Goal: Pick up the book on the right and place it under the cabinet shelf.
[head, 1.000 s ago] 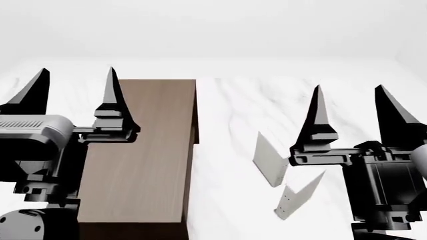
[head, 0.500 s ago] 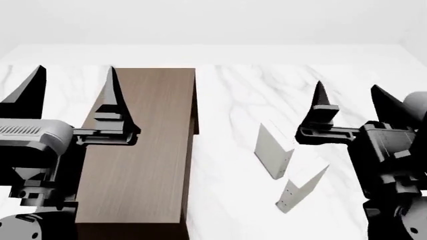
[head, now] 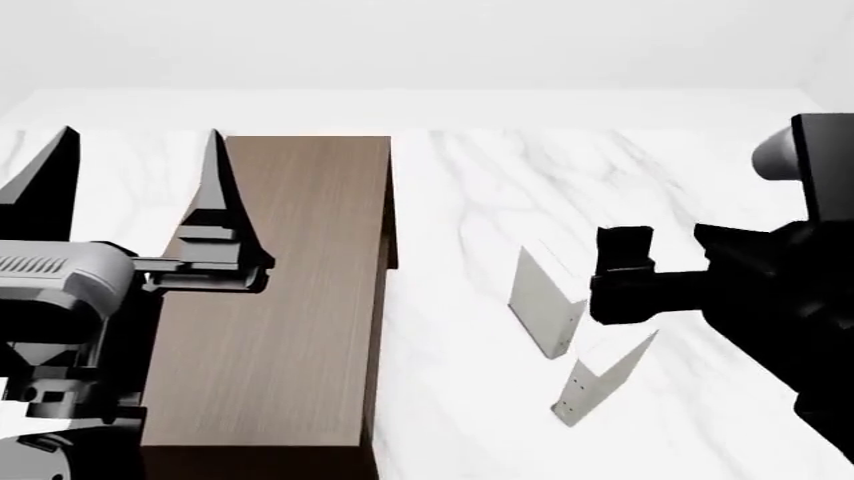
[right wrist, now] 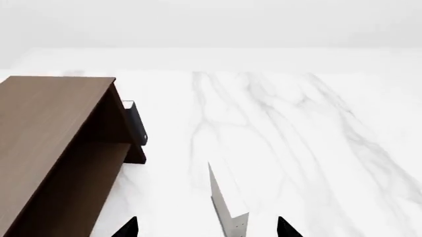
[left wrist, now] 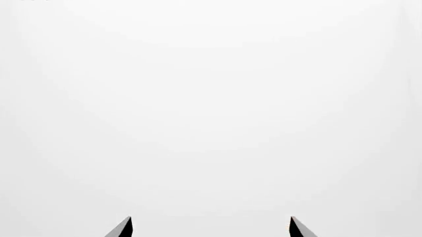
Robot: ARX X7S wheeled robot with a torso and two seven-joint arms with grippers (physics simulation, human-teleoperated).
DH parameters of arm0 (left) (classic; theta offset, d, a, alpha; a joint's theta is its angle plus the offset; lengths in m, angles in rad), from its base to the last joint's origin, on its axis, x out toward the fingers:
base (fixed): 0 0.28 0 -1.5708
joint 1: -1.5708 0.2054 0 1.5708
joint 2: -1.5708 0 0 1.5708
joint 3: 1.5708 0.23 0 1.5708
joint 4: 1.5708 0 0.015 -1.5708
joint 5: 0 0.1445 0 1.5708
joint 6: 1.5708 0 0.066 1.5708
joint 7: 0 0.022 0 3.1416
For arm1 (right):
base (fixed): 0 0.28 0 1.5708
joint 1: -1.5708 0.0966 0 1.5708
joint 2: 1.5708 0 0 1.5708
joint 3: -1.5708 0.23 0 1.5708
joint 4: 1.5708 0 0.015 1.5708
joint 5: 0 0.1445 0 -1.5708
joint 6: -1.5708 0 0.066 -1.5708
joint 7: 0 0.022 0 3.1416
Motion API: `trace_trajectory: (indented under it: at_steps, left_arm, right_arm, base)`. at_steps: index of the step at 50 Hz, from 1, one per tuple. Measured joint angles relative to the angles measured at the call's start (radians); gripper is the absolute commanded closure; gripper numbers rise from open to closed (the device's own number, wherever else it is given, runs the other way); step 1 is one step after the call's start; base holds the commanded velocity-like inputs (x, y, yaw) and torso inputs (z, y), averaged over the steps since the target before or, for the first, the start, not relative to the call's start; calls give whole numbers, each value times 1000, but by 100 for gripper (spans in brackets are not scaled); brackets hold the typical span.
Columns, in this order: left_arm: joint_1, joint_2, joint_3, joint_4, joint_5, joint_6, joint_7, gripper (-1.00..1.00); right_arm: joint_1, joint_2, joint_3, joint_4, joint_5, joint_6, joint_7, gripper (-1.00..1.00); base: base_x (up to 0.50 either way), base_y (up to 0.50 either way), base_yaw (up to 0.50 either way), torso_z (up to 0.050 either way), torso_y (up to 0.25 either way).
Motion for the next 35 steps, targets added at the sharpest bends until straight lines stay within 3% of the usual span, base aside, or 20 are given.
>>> trace_trajectory:
  at_steps: [15, 35]
  left_arm:
    - [-1, -14, -30, 7, -42, -4, -12, -100]
    - [0, -28, -128, 33, -170, -23, -32, -100]
  right_arm:
    - [33, 109, -172, 49, 178, -219, 76, -100]
    - [-5, 193, -303, 1, 198, -555, 65, -100]
  base:
    - [0, 0, 0, 0, 0]
    - [0, 0, 0, 0, 0]
